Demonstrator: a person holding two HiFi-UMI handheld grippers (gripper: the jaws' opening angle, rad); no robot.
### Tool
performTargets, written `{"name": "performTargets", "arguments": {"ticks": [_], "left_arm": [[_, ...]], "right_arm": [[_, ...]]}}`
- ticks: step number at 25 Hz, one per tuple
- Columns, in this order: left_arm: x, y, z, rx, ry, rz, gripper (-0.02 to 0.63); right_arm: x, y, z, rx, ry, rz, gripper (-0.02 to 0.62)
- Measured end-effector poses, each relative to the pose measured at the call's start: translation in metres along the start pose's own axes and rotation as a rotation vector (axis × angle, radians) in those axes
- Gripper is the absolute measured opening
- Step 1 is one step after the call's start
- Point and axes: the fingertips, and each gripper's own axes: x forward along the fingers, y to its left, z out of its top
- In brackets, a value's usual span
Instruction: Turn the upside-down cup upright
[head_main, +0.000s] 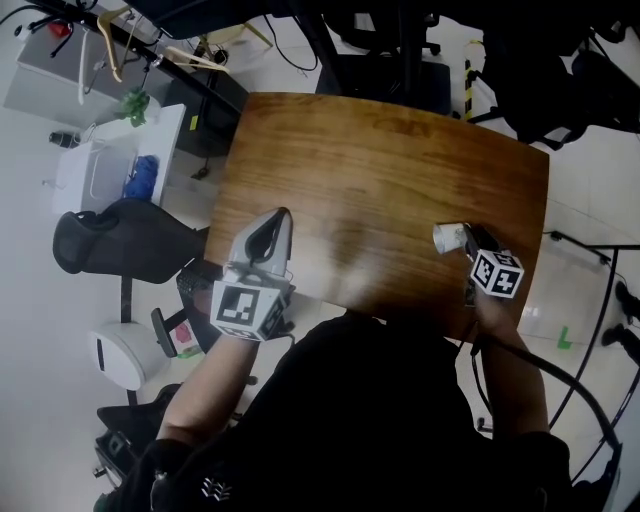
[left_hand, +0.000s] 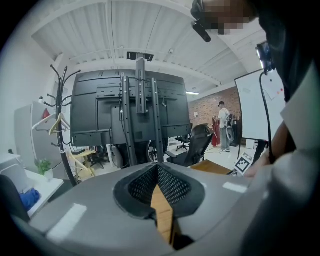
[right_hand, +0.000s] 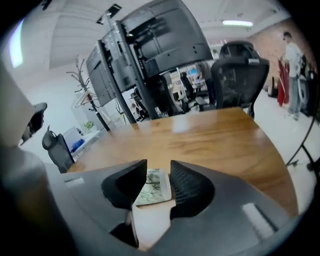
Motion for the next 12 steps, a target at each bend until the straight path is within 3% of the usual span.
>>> {"name": "performTargets", "arguments": {"ticks": [2, 4, 7, 12], "left_arm": [[0.001, -0.001, 0.001, 0.008, 0.005, 0.001, 0.000], [0.003, -0.003, 0.003, 0.010, 0.007, 0.004, 0.000], [0.007, -0.006, 0.005, 0.012, 0.005, 0.001, 0.000], [0.013, -0.013, 0.007, 0.014, -0.002, -0.017, 0.000]], "right_arm": [[0.007, -0.007, -0.009, 0.123, 0.041, 0.059, 0.172], [0.010, -0.007, -0.011, 0.182, 0.041, 0.093, 0.168], [0.010, 0.003, -0.008, 0.153, 0.038, 0.110, 0.114], [0.004, 0.013, -0.004, 0.045, 0.016, 0.086, 0.103]]}}
